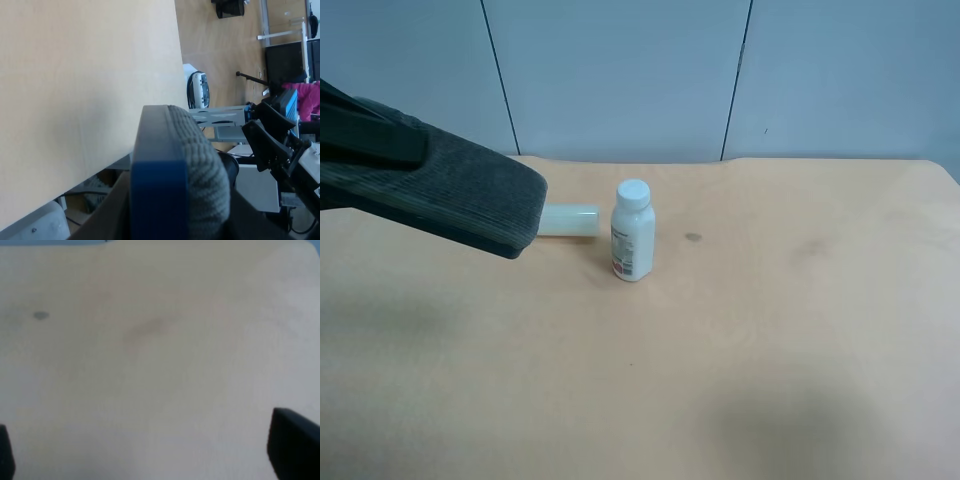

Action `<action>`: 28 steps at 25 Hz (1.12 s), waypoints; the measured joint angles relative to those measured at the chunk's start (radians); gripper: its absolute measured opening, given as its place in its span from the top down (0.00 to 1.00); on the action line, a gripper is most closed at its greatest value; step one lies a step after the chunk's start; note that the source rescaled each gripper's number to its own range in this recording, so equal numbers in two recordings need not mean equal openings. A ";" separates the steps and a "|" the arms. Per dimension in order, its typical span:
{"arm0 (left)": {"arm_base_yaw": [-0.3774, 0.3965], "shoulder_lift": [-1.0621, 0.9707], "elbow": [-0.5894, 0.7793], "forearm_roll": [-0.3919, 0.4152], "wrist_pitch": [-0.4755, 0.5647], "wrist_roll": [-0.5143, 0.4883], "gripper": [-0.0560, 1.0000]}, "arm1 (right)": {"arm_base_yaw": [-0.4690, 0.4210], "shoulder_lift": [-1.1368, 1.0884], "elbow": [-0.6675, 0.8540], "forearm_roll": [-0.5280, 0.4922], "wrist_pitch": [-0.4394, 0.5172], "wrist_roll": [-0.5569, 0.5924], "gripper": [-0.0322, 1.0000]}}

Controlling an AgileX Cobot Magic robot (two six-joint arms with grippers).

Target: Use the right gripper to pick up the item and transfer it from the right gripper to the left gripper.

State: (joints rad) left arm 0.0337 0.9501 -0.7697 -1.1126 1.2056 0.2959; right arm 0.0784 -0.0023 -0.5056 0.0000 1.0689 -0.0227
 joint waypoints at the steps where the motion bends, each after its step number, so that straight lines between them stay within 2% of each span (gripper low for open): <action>1: 0.000 0.000 0.000 0.000 0.000 0.000 0.94 | 0.000 0.000 0.000 0.000 0.000 0.000 0.00; 28: 0.000 0.000 0.000 0.040 0.000 0.000 0.94 | 0.000 0.000 0.000 0.000 0.000 0.000 0.00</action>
State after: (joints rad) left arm 0.0337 0.9501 -0.7697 -1.0730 1.2056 0.2959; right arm 0.0784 -0.0023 -0.5056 0.0000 1.0689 -0.0227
